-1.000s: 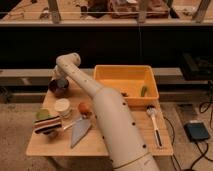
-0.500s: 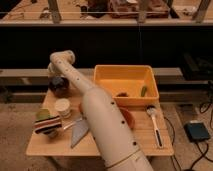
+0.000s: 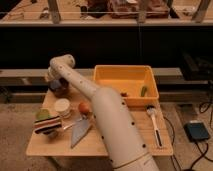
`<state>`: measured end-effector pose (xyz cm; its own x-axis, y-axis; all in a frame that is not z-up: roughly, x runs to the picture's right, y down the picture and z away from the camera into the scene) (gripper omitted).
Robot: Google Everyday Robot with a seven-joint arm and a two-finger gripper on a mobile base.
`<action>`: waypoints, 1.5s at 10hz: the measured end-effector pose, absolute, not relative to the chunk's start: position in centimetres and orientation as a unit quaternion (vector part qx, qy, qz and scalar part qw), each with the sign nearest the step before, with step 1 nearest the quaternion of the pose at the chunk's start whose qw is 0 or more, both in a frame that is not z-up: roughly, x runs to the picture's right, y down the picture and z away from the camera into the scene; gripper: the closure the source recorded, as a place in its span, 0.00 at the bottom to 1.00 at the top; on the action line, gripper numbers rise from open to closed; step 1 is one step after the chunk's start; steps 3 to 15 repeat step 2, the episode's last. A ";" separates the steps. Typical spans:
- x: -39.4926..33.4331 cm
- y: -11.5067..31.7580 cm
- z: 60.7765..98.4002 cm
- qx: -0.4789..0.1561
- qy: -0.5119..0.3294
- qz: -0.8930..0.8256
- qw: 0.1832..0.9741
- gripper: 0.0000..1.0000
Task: Wipe purple bowl with sponge
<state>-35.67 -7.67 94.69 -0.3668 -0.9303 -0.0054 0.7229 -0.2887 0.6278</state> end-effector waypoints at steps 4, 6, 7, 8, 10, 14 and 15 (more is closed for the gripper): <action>-34.7 -7.1 94.6 0.189 -0.275 -0.780 0.529 1.00; -34.7 -7.1 94.6 0.189 -0.275 -0.780 0.529 1.00; -34.7 -7.1 94.6 0.189 -0.275 -0.780 0.529 1.00; -34.7 -7.1 94.6 0.189 -0.275 -0.780 0.529 1.00; -34.7 -7.1 94.6 0.189 -0.275 -0.780 0.529 1.00; -34.7 -7.1 94.6 0.189 -0.275 -0.780 0.529 1.00; -34.7 -7.1 94.6 0.189 -0.275 -0.780 0.529 1.00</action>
